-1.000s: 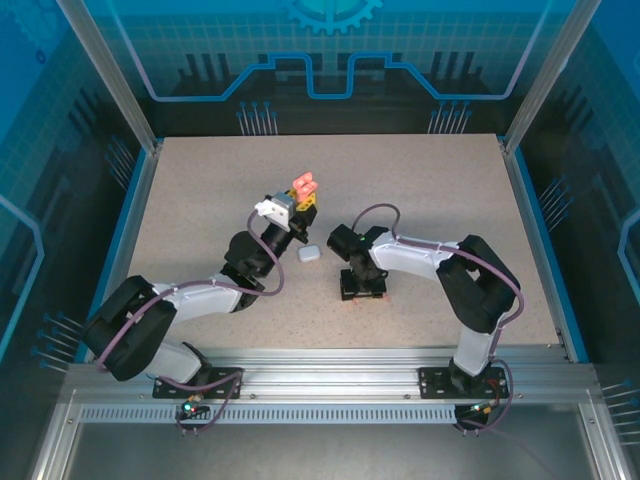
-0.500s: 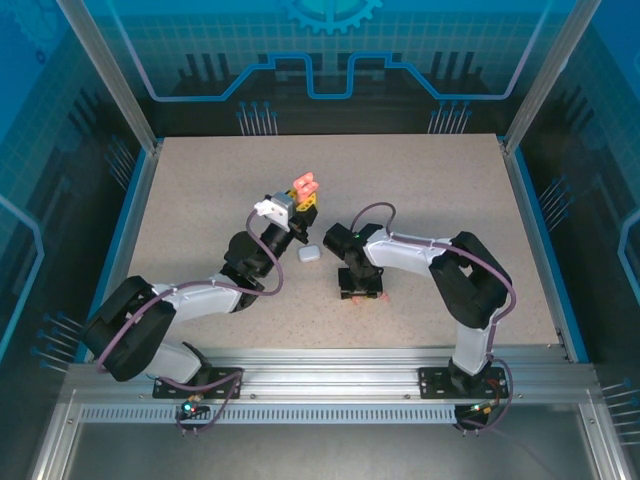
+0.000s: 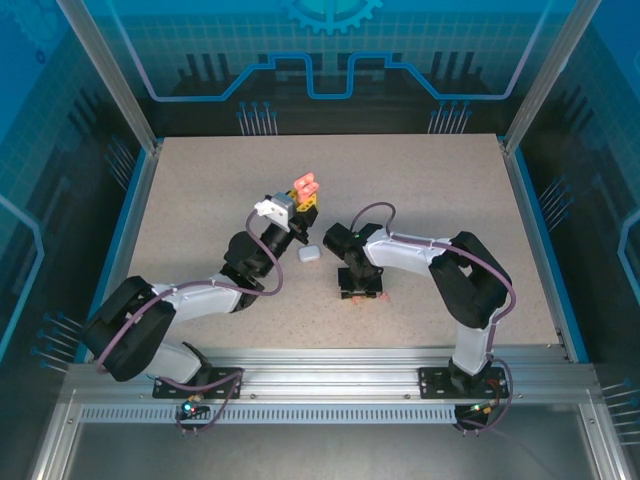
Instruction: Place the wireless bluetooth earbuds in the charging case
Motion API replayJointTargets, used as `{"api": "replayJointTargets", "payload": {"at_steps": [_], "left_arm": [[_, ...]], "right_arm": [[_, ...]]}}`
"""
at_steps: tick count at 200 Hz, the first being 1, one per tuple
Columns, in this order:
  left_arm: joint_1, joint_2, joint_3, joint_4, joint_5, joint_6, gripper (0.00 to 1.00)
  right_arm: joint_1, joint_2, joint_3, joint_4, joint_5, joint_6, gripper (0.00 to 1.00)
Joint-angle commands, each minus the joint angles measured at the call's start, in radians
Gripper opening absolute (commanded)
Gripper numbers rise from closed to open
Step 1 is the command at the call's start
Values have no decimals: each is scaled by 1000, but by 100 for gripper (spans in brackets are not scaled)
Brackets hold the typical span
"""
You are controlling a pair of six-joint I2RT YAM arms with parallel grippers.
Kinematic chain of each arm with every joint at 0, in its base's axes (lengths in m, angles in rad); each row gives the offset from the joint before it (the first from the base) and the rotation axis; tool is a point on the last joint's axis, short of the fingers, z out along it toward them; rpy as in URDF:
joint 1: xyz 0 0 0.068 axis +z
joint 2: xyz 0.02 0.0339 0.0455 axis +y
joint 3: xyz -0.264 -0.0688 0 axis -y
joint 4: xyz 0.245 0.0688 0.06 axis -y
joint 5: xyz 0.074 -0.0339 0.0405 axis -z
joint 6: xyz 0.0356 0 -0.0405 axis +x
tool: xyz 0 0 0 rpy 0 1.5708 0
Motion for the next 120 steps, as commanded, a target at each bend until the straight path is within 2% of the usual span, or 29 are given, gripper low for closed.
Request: {"api": "replayJointTargets", "payload": {"at_steps": [1,24,120], "left_arm": [[9,-24,-6,44,14,-10,0],[9,-25,-4,43,16,-10,0],[10,-22,5,26,24,-21,0]], "right_arm": [[17,23,14,-24,-19,16,34],[17,26,14,-18,-25,15,30],[17,-19,28,-13,35,-15,24]]}}
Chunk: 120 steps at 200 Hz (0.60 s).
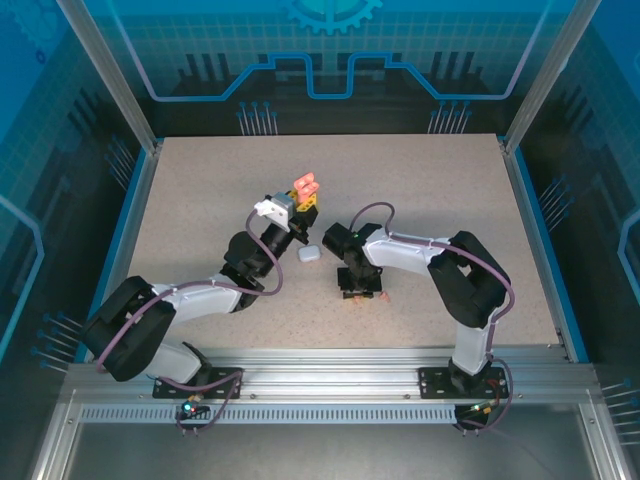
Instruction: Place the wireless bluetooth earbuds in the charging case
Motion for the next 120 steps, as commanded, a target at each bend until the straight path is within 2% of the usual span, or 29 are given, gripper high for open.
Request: {"api": "replayJointTargets", "payload": {"at_steps": [1,58,120], "left_arm": [[8,-22,5,27,24,-19,0],[9,-28,11,14,25,-18,0],[9,-39,17,-5,28,-13,0]], "right_arm": [[15,-28,20,-12,30,-11,24],[16,-115,-32,47,73,-14,24],[13,-273,-73,68,197,-32,25]]}}
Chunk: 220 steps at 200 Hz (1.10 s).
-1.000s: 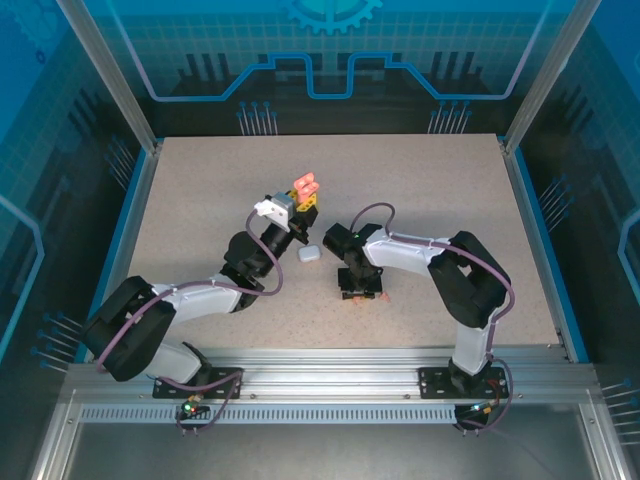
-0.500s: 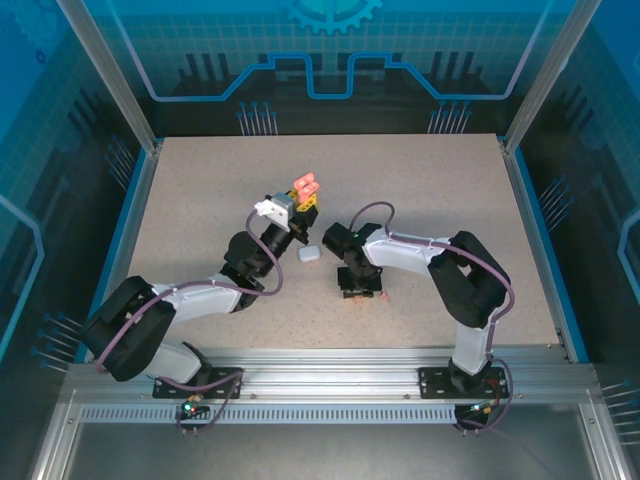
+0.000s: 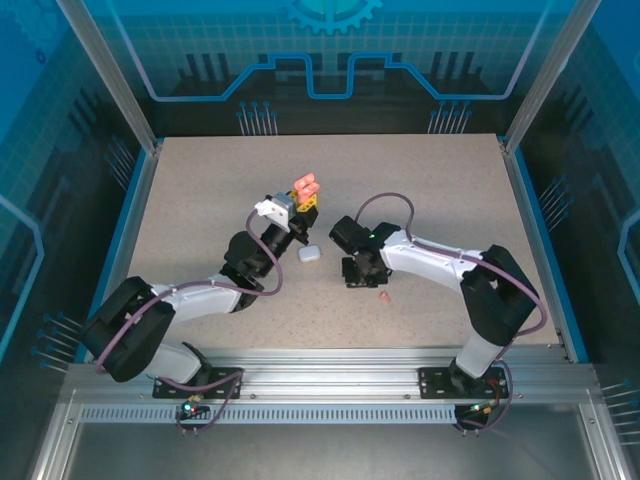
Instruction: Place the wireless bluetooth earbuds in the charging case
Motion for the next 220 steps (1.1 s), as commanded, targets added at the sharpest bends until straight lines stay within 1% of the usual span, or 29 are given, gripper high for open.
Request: {"api": "replayJointTargets", "payload": {"at_steps": [1,44,93,126,177,195,220], "left_arm": [[9,-32,17,9,25,-12,0],[9,-47,28,-10,41,-1,0],[9,-58,46,-56,87,-1,0],[9,-51,61,-74,118,-4,0],[6,-30,92,-93,187,-5,0],[3,-17,102,-69,195,21,0],[-3,20,128,-18,197,87,0]], "right_arm": [[13,-79,-17,12,82,-19,25],[-21,-237,-27,52,155,-63,26],[-109,-393,24,130,140,-179,27],[-145,-442,99,205,76,-265,27],[-145,-454,207,347,-42,-334,27],[-141,-450,233,400,-86,-345,27],[-139,-448,252,470,-113,-351,27]]}}
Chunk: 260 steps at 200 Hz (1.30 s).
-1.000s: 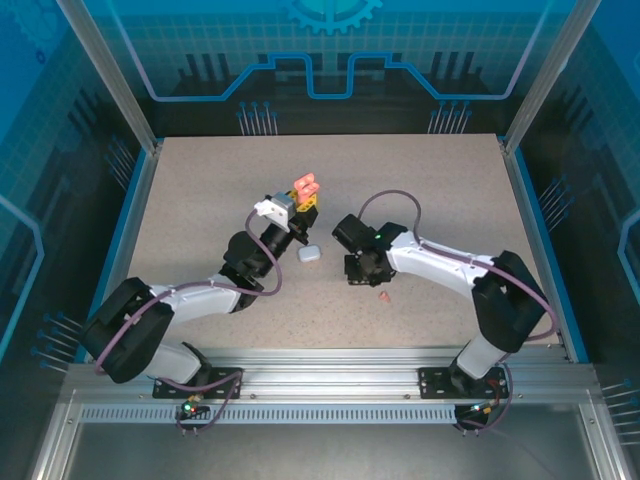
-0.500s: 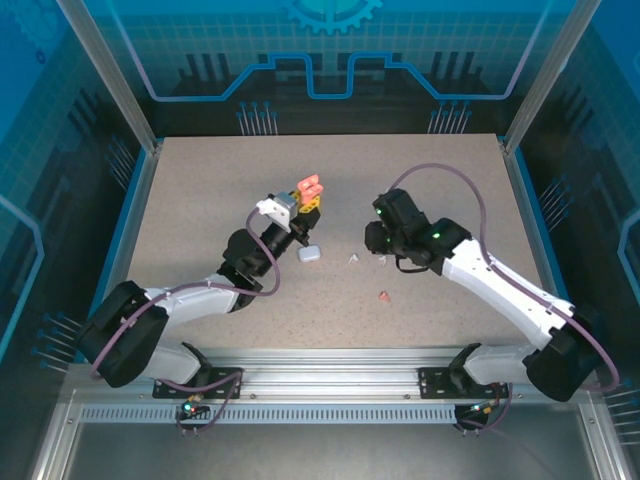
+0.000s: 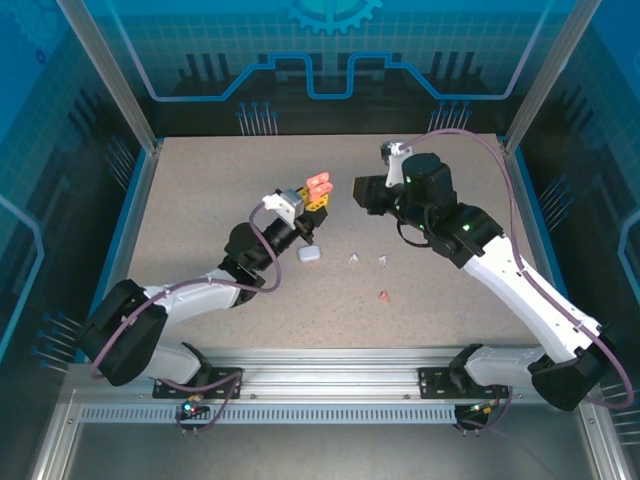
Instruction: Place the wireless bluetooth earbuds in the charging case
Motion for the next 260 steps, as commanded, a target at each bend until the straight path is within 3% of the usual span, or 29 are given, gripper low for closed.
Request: {"api": "replayJointTargets", "payload": {"at_steps": [1,48,100,180,260], "left_arm": [[-4,36,51,74,31,73,0],[-6,103,167,113,8,165,0],[-15,159,264,136,5,156,0],[-18,149,263,119,-10,126,0],[-19,148,259,118,-22,97,0]], "right_arm": [[0,-9,40,117,-64,-32,27],[0,-1,80,198,-75,-39,28],[-4,29,71,341,-117,-44,28],[-7,84,12,470,-177,4,28],[-21,53,-65,486,-177,35,28]]}}
